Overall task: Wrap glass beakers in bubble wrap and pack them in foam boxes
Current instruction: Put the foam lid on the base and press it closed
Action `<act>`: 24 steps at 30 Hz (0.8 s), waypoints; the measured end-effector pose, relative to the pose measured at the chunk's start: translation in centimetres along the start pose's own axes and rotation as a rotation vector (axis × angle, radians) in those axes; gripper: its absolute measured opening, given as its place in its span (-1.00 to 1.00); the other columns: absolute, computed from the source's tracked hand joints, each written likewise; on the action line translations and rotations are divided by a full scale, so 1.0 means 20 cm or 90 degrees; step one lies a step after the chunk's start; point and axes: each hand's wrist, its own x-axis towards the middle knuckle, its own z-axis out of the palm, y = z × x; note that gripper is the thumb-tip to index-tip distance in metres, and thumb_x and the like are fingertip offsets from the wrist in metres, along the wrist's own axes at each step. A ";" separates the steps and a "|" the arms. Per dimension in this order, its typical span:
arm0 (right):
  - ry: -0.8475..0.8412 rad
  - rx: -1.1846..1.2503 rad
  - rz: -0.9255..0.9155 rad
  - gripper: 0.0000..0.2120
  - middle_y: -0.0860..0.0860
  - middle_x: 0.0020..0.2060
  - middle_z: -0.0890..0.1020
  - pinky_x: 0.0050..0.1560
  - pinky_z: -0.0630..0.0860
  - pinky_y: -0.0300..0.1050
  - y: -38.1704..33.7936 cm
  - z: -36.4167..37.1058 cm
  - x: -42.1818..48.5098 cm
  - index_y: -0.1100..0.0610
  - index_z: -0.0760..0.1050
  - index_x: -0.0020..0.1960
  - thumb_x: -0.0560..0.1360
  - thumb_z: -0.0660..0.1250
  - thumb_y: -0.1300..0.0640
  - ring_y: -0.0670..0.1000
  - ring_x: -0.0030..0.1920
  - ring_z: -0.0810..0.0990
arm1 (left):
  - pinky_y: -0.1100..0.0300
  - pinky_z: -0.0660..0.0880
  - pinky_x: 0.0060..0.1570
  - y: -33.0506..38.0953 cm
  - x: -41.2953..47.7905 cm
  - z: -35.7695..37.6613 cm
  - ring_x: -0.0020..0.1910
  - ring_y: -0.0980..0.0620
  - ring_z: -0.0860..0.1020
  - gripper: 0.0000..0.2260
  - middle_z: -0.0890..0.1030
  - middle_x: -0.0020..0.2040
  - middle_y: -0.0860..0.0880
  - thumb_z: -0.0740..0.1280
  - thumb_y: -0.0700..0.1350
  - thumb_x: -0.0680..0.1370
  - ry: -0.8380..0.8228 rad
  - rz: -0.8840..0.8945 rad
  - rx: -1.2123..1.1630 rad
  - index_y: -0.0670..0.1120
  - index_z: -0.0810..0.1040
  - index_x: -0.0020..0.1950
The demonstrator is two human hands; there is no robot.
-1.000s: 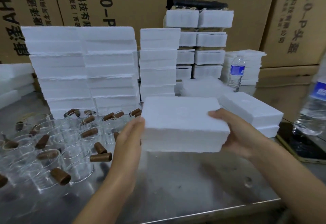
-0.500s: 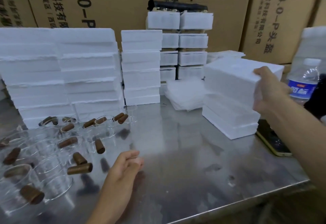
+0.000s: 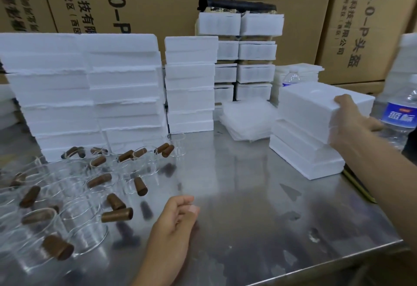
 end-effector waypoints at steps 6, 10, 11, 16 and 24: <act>0.027 -0.112 -0.025 -0.09 -0.02 0.24 0.31 0.21 0.36 -0.07 0.03 0.00 0.06 0.09 0.02 0.47 0.32 0.41 -0.17 0.06 0.20 0.37 | 0.34 0.42 -0.09 0.01 -0.01 0.00 -0.09 0.12 0.60 -0.89 0.65 -0.09 0.00 0.30 -0.16 0.54 -0.008 0.005 -0.001 0.05 0.55 -0.03; -0.004 -0.126 0.031 -0.16 0.05 0.30 0.35 0.26 0.41 0.08 0.02 0.00 0.07 0.06 0.12 0.42 0.28 0.40 -0.19 0.09 0.23 0.41 | 0.31 0.44 -0.04 0.01 -0.01 -0.01 -0.09 0.14 0.60 -0.88 0.64 -0.08 0.01 0.30 -0.16 0.54 -0.013 0.002 -0.004 0.06 0.54 -0.02; -0.022 -0.130 0.043 -0.17 0.03 0.26 0.35 0.28 0.40 0.07 0.02 -0.01 0.08 0.07 0.16 0.42 0.28 0.38 -0.20 0.08 0.23 0.41 | 0.30 0.44 -0.03 0.01 -0.01 -0.01 -0.07 0.12 0.60 -0.88 0.64 -0.08 0.01 0.30 -0.17 0.54 -0.011 0.002 -0.007 0.05 0.54 -0.02; -0.047 -0.156 0.054 -0.18 0.03 0.38 0.34 0.31 0.36 0.05 0.01 -0.03 0.09 0.07 0.18 0.45 0.32 0.34 -0.27 0.08 0.32 0.38 | 0.32 0.44 -0.05 0.01 -0.01 0.00 -0.09 0.13 0.60 -0.87 0.65 -0.09 0.01 0.30 -0.19 0.54 -0.009 0.004 -0.014 0.05 0.54 -0.03; 0.081 -0.228 -0.184 -0.05 0.06 0.47 0.16 0.40 0.24 0.08 -0.01 -0.06 0.01 0.07 0.04 0.51 0.25 0.30 -0.27 0.12 0.44 0.19 | 0.50 0.42 -0.16 0.01 -0.02 -0.01 -0.16 0.24 0.59 -0.88 0.65 -0.10 0.02 0.29 -0.18 0.54 -0.017 -0.003 -0.017 0.05 0.54 -0.03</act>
